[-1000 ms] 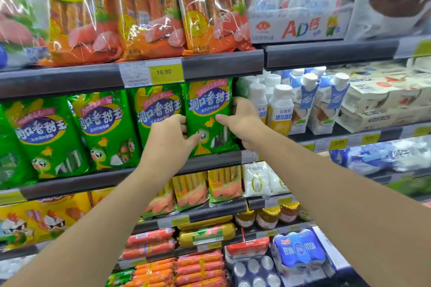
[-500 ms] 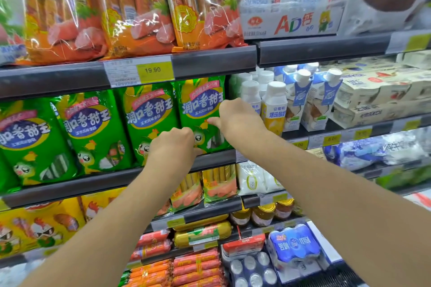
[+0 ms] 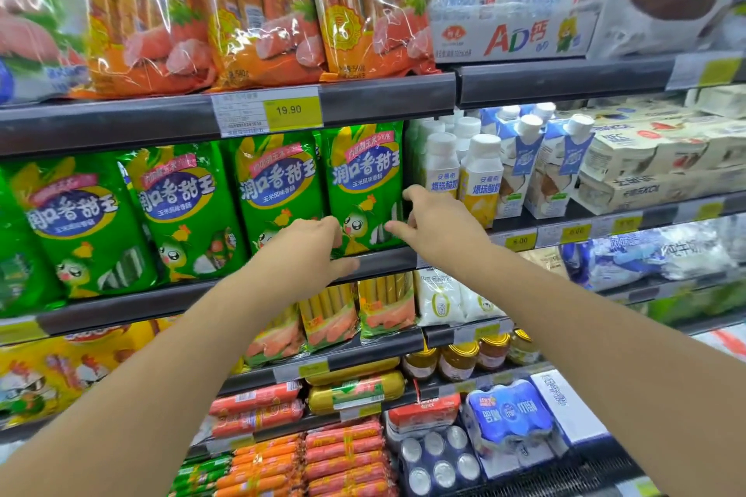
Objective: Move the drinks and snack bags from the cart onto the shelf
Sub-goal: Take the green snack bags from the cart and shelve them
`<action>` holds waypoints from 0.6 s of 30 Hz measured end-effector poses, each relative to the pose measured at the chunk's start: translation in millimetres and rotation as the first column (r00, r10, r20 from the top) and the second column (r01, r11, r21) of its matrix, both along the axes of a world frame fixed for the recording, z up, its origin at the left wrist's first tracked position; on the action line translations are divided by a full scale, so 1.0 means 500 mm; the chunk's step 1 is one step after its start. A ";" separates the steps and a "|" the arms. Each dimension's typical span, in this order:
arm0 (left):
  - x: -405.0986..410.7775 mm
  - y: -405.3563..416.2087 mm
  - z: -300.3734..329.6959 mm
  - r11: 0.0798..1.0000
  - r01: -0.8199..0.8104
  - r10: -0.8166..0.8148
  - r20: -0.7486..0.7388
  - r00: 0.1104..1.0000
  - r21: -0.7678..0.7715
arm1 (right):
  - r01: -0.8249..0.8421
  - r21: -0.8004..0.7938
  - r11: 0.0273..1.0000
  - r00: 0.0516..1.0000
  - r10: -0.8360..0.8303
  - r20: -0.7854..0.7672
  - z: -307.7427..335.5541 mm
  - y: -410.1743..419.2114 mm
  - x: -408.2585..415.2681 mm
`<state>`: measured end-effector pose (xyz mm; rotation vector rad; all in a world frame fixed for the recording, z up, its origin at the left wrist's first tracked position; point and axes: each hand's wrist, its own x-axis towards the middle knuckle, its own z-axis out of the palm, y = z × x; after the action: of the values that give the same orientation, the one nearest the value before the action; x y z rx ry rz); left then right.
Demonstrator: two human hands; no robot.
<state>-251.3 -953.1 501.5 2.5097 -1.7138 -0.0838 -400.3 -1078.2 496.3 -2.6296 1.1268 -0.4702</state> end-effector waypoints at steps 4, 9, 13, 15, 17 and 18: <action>0.001 0.028 0.004 0.988 0.091 -0.090 -0.007 0.996 0.129 | -0.073 -0.085 0.994 0.997 0.070 -0.037 -0.014 0.029 -0.029; -0.022 0.037 -0.020 0.981 0.157 -0.173 0.140 0.975 0.115 | -0.085 -0.195 0.977 0.983 0.051 -0.174 -0.034 0.050 -0.055; -0.057 0.027 -0.039 0.974 0.224 -0.228 0.163 0.960 0.044 | -0.049 -0.222 0.974 0.978 0.002 -0.208 -0.052 0.059 -0.090; -0.075 0.019 -0.047 0.966 0.252 -0.258 0.132 0.957 0.057 | -0.032 -0.225 0.974 0.971 -0.023 -0.239 -0.062 0.060 -0.114; -0.098 0.010 -0.052 0.958 0.274 -0.282 0.110 0.953 0.079 | -0.007 -0.210 0.978 0.967 -0.047 -0.251 -0.068 0.055 -0.143; -0.111 0.005 -0.052 0.955 0.283 -0.292 0.100 0.951 0.090 | 0.006 -0.200 0.980 0.967 -0.056 -0.248 -0.069 0.051 -0.159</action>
<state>-306.8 -950.8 475.3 2.3342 -2.1516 -0.0292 -479.9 -1052.7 461.8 -2.9140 1.2562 -0.2696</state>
